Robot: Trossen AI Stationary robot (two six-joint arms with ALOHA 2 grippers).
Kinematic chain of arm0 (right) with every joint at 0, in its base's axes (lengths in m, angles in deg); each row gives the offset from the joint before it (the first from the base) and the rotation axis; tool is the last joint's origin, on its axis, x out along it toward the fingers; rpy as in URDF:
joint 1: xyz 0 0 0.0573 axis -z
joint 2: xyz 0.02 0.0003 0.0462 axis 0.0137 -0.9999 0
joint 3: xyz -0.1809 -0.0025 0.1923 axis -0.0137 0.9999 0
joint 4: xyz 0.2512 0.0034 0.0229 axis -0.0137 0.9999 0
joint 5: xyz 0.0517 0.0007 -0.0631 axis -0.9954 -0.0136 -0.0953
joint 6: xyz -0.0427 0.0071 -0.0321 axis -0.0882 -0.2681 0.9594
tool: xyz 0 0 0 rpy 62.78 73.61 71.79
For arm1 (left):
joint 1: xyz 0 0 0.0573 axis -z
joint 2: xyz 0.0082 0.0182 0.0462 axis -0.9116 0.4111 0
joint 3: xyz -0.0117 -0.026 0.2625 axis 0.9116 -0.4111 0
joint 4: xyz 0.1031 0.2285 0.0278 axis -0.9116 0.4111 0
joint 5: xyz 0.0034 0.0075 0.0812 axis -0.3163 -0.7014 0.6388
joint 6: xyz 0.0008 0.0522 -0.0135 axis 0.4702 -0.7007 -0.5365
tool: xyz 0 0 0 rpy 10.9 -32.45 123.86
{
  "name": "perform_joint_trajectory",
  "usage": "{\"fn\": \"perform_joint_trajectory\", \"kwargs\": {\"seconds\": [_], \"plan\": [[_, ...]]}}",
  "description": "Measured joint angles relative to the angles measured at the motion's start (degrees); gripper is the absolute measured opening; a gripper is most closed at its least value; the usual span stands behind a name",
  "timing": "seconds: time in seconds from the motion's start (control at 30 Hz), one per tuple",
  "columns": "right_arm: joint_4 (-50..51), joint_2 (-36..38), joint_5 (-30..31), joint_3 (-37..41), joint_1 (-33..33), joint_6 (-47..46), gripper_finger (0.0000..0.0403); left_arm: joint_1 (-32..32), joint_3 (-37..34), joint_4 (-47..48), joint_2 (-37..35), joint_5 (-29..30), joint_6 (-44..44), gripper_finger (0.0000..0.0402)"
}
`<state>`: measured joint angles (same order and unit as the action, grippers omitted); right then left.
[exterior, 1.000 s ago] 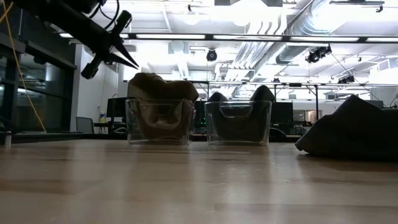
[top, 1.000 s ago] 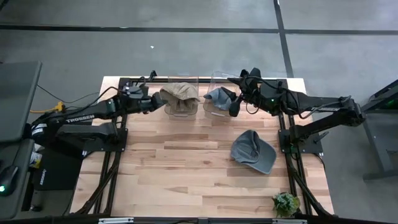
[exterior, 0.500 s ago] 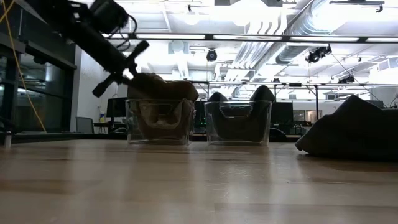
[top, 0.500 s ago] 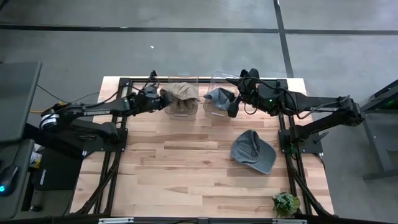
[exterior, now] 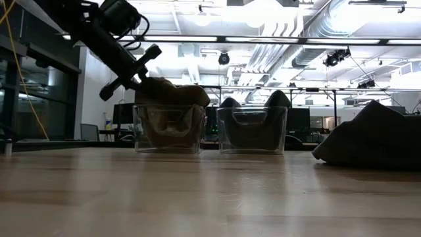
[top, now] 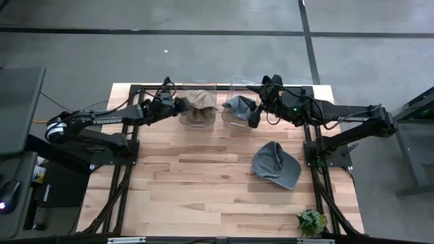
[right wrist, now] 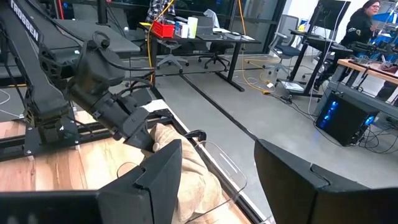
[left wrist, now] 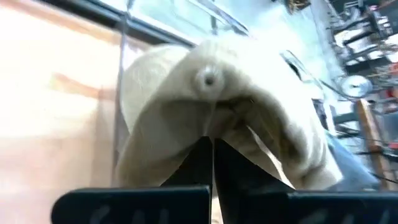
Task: Pick & Place hat
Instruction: Put the brown cap into the left transparent bin
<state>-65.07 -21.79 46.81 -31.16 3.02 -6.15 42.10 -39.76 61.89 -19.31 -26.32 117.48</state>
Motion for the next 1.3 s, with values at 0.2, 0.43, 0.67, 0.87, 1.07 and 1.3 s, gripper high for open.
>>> {"fn": "perform_joint_trajectory", "kwargs": {"seconds": [0.2, 0.43, 0.67, 0.87, 1.07, 1.3], "plan": [[0.0, 0.0, 0.0, 0.0, 0.0, 0.04, 0.0197, -0.01, 3.25, 2.4, 0.63, 5.15, -5.12, 0.0], [0.04, 0.0, 0.0, 0.0, 0.0, -0.38, 0.0197, -0.01, 6.43, 4.79, 0.63, 8.18, -9.81, 0.0], [0.02, 0.0, 0.0, 0.0, 0.0, -0.46, 0.0197, -0.02, 6.99, 8.63, 0.63, 8.57, -9.87, 0.0], [0.02, 0.0, -0.01, 0.0, 0.0, -0.48, 0.0197, -2.42, 6.99, 10.5, 0.63, 9.63, -10.29, 0.0], [0.23, 0.0, -0.07, 0.0, 0.0, -1.33, 0.0197, -5.2, 6.99, 8.8, 0.63, 9.0, -13.04, 0.0], [0.63, 0.0, -0.07, -0.02, 0.0, -1.36, 0.0197, -6.41, 6.99, 8.93, 0.63, 3.9, -13.86, 0.0]]}}
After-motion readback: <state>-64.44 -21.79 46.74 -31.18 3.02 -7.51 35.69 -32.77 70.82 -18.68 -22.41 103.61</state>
